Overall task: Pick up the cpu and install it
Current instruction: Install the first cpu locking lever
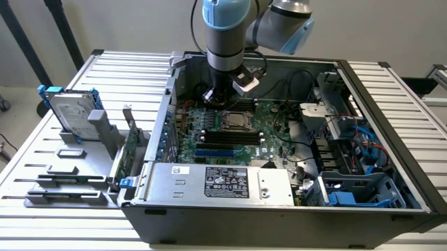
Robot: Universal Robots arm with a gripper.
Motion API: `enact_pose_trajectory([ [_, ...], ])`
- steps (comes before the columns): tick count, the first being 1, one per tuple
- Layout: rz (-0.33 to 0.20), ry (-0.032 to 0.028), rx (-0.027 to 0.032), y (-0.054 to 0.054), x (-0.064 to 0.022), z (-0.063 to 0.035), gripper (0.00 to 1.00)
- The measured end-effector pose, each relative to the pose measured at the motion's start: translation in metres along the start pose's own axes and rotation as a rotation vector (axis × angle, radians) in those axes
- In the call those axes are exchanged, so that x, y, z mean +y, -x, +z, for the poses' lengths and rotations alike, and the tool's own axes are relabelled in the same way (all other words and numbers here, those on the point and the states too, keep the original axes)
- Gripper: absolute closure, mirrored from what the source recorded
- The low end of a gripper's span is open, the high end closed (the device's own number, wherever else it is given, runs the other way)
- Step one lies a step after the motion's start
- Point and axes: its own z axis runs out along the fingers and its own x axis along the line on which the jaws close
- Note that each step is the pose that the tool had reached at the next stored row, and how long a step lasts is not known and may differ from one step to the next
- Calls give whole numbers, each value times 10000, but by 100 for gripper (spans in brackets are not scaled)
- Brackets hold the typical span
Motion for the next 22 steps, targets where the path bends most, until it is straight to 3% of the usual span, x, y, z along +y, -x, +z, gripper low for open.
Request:
enact_pose_trajectory([
  [9,-62,33,-48,-7,-3,3,89],
  [22,-84,124,-129,-32,20,12,89],
])
